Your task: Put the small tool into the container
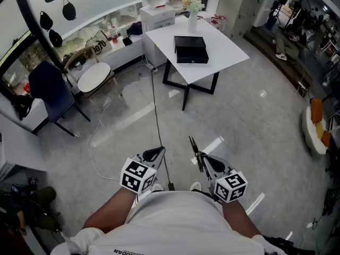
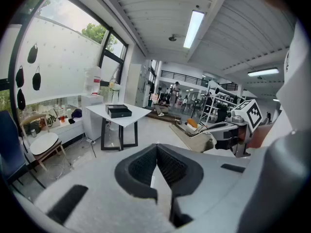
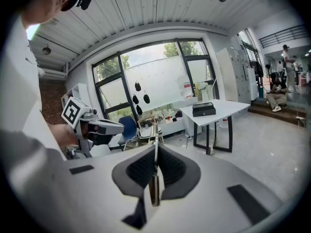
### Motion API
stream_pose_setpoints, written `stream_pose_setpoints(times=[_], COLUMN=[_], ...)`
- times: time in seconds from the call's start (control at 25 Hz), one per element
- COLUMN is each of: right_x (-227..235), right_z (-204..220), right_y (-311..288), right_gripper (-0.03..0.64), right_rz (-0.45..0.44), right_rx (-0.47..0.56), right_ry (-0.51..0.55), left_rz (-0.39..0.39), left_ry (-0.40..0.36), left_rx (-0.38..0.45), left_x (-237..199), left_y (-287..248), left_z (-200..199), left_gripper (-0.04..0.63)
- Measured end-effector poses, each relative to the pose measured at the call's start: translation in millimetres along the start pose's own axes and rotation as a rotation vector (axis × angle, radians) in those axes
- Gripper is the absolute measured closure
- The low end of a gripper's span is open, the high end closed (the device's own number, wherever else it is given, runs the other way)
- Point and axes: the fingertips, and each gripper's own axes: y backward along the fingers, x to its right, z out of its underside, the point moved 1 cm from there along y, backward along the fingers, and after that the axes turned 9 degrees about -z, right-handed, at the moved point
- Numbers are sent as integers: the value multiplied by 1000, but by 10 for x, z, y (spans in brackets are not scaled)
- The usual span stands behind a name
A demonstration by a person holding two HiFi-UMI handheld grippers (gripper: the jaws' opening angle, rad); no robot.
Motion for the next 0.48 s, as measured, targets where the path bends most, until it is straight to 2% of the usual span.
stream_pose_setpoints(times=[0.48], right_x=[-127], right_z=[42], right_y=[-90], right_gripper=[609], right_rz=[22], right_rx=[10], right_ry=[-11], left_rz=[27], left_ry=[-18], left_rx=[-5], left_x=[-121], left_y=[30], left_z=[61], left_gripper=[586])
